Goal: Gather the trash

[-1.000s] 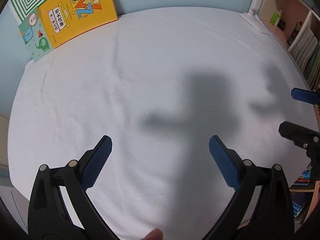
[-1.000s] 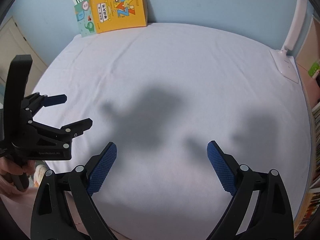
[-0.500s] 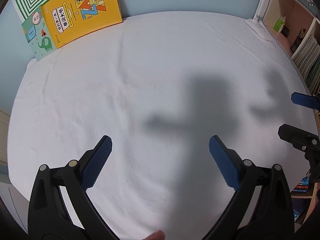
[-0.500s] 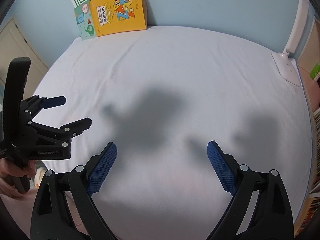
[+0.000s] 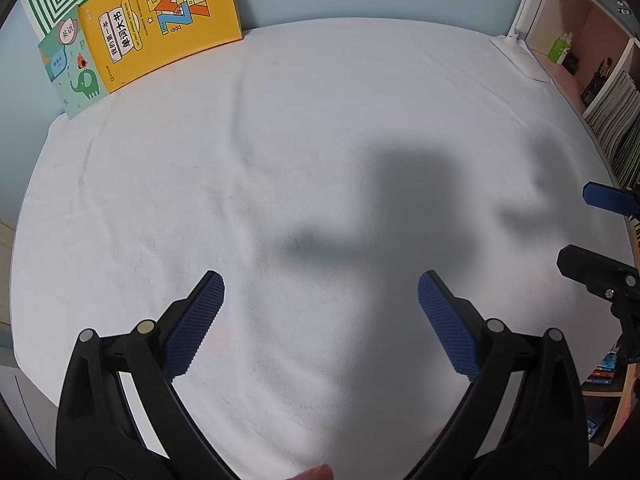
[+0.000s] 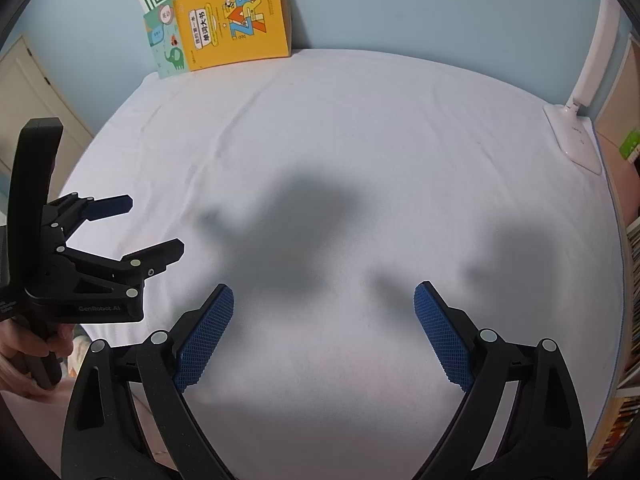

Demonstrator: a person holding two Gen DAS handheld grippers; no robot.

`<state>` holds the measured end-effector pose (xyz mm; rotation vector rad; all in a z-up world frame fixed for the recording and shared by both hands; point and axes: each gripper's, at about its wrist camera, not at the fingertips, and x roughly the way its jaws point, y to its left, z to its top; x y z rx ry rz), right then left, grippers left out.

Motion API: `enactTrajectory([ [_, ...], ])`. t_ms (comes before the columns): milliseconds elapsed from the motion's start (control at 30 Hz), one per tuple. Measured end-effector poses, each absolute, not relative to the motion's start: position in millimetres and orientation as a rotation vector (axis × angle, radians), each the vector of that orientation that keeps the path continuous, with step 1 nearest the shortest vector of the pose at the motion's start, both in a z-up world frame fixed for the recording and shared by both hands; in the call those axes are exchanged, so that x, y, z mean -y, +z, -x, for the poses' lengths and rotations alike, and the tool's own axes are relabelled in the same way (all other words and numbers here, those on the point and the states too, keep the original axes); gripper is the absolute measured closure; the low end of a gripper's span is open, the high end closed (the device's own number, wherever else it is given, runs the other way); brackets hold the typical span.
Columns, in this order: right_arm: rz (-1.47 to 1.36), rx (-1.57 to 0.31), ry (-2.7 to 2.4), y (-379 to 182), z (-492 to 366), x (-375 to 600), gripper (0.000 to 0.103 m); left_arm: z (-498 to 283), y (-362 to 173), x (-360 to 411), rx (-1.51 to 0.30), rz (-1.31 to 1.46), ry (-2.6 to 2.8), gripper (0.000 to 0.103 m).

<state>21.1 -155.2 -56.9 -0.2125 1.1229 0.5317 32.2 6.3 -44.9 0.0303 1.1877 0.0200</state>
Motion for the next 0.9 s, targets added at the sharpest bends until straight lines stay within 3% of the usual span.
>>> enactTrajectory([
  [900, 0.208, -1.126, 0.524, -58.5, -24.4, 159.1, 0.012, -33.3, -48.8, -6.3, -1.197, -0.018, 0.03, 0.008],
])
